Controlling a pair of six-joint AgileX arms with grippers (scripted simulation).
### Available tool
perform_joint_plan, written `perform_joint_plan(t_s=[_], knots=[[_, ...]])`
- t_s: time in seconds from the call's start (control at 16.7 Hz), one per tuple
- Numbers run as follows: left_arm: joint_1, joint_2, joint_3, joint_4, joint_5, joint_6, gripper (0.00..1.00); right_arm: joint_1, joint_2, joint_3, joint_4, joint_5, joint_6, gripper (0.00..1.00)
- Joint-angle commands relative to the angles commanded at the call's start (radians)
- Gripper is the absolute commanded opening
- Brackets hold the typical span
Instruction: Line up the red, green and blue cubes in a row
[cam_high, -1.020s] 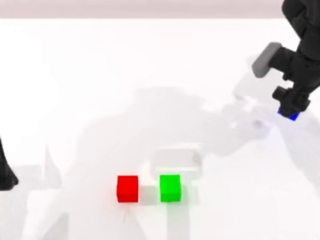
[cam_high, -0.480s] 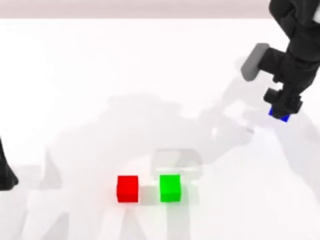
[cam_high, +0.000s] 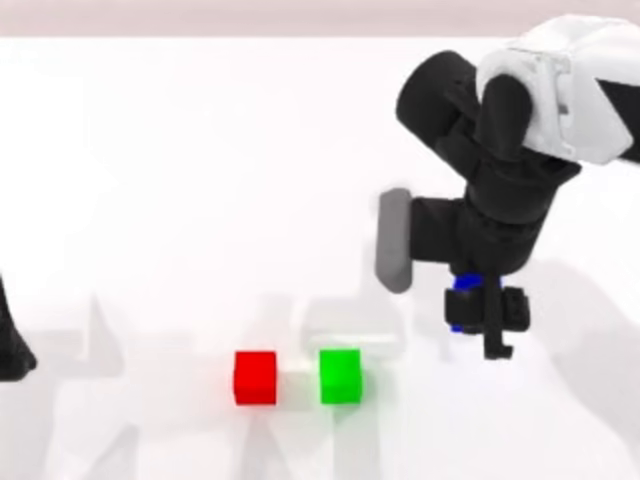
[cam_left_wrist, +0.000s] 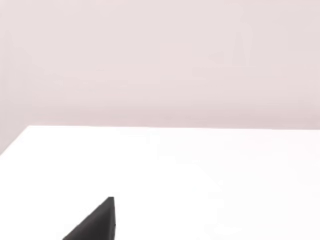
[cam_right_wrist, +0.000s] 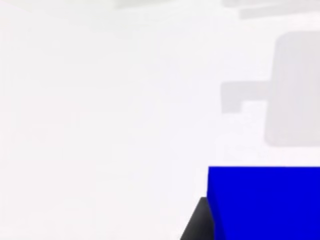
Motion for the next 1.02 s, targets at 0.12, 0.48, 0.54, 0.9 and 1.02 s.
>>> perform_joint_plan(t_s=[0.12,0.48,0.54,0.9,1.02], knots=[[0.0,0.0,0.0,0.0,0.0,0.0,1.0,0.066,-0.041,-0.046,0.007,0.0,-0.015,0.0],[0.0,0.0,0.0,0.0,0.0,0.0,1.0,0.087,-0.053,-0.064,0.011,0.0,-0.018,0.0],[0.0,0.0,0.0,0.0,0.0,0.0,1.0,0.089,-0.05,-0.074,0.025,0.0,-0.019,0.0],[0.0,0.0,0.0,0.0,0.0,0.0,1.0,0.09,0.012,-0.213,0.236,0.0,-0.017,0.0],[0.0,0.0,0.0,0.0,0.0,0.0,1.0,0.092,0.027,-0.242,0.274,0.001,-0.018,0.0]])
